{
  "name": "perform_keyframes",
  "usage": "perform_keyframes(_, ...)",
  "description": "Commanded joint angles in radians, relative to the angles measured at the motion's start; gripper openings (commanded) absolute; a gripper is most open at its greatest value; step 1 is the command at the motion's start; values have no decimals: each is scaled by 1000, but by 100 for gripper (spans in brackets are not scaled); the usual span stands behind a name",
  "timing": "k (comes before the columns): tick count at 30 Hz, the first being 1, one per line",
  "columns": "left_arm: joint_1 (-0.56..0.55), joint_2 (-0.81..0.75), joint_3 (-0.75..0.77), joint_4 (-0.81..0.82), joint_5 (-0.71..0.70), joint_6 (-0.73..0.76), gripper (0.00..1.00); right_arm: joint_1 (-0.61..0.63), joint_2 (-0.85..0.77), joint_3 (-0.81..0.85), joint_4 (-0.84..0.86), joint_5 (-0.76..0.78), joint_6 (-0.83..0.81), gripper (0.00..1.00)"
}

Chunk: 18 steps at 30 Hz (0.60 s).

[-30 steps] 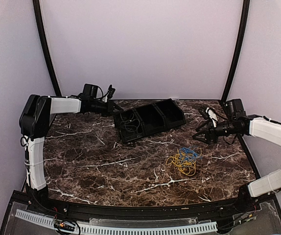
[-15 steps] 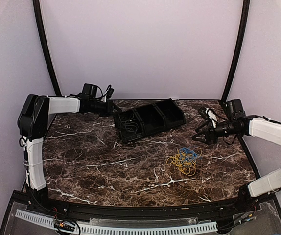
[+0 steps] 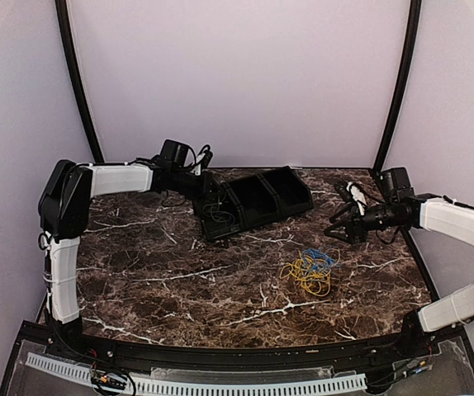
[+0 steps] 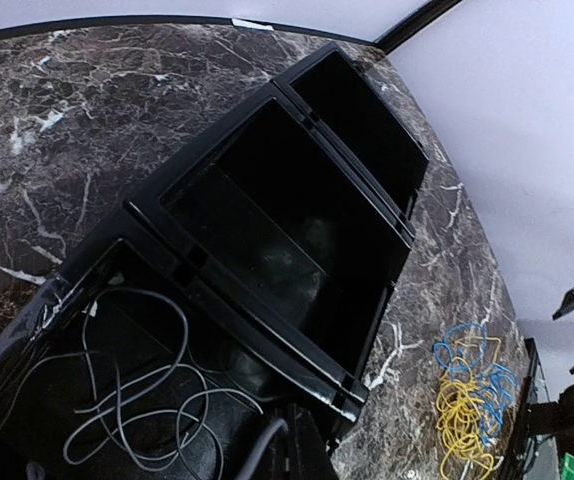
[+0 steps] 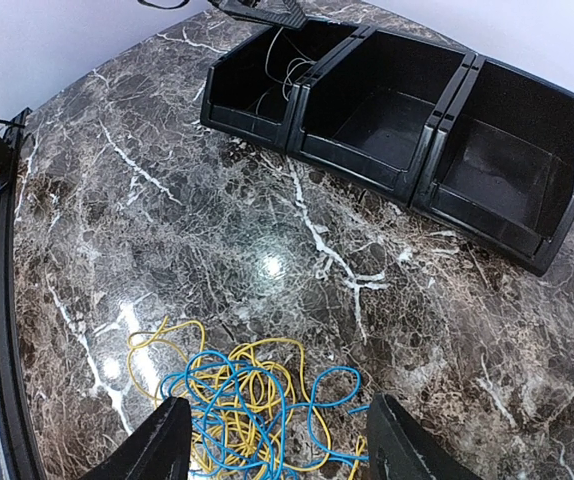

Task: Untangle the cables

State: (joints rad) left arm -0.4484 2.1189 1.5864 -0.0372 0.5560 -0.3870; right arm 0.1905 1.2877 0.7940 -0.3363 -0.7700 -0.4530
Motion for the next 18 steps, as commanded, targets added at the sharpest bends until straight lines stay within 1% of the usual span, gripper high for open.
perform_keyframes(1, -39, 5, 72, -127, -188, -36, 0, -5, -4, -14, 23, -22, -12, 62)
perform_keyframes(6, -83, 31, 154, -270, -340, -58, 0, -5, 9, -10, 22, -24, -15, 62)
perform_keyframes(10, -101, 41, 178, -327, -405, -69, 0, -5, 16, -7, 15, -26, -23, 62)
perform_keyframes(12, -104, 43, 177, -333, -412, -75, 0, -5, 16, -7, 14, -27, -24, 62)
perform_keyframes(18, -104, 82, 185, -317, -363, -81, 0, -5, 22, -1, 10, -28, -26, 62)
